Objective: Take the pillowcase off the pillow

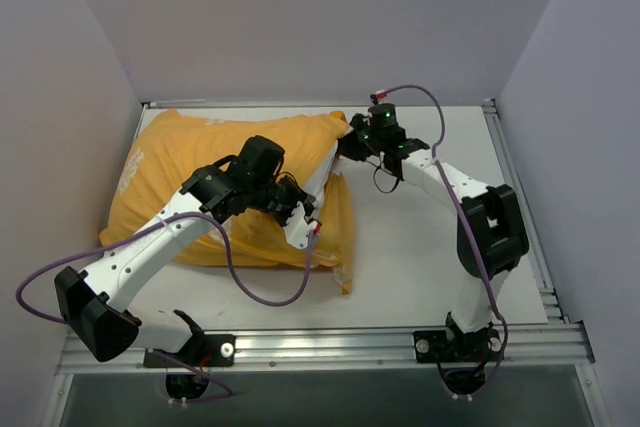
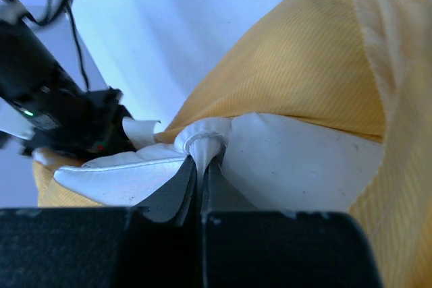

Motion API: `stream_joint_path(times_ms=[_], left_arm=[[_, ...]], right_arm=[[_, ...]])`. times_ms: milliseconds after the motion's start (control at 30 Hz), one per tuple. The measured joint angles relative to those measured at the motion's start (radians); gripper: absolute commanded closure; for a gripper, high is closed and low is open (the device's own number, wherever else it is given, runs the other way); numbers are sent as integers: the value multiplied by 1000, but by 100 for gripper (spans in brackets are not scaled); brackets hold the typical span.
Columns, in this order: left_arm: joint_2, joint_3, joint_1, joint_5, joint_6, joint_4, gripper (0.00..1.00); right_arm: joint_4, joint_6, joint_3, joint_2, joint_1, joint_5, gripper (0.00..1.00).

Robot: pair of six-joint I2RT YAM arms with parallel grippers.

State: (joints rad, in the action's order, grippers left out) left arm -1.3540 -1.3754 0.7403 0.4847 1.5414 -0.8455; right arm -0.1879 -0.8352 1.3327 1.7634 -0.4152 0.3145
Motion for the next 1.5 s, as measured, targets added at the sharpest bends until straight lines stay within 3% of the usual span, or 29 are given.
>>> stream_joint_path(times_ms=[267,400,567,600,700,733,800,833,900,1067,1233,1500], left_arm=[[0,35,31,-3,-49,-50,98],[29,84,24,-28,-236,103,98],[48,113,-13,-94,-551,358,98],[45,113,-16,-112,-600,392,98],[40,113,-16,-158,-705,466,98],[39,113,-16,-164,-722,480,98],[39,113,-16,-175,-752,513,98],[39,113,-16,-179,-763,526,98],[39,113,-15,-190,-780,553,98],[24,113,-15,-229,-786,587,98],[-5,111,-14,-249,-786,607,98],[-32,66,-21,-283,-776,606,98]], right_arm=[[28,-35,32,219,-14,67,100],[0,-28,45,236,-18,73,100],[-159,-14,-97,205,-45,75,96],[-174,-1,-118,194,-58,72,92],[-219,39,-209,130,-102,42,63],[-222,52,-247,79,-121,37,49],[-201,80,-317,-21,-134,18,40],[-171,99,-339,-74,-133,0,28],[-103,137,-354,-191,-129,-48,19],[-17,201,-374,-496,-122,-142,17],[-71,193,-500,-728,-167,-154,18],[-131,196,-638,-688,-415,-153,17]])
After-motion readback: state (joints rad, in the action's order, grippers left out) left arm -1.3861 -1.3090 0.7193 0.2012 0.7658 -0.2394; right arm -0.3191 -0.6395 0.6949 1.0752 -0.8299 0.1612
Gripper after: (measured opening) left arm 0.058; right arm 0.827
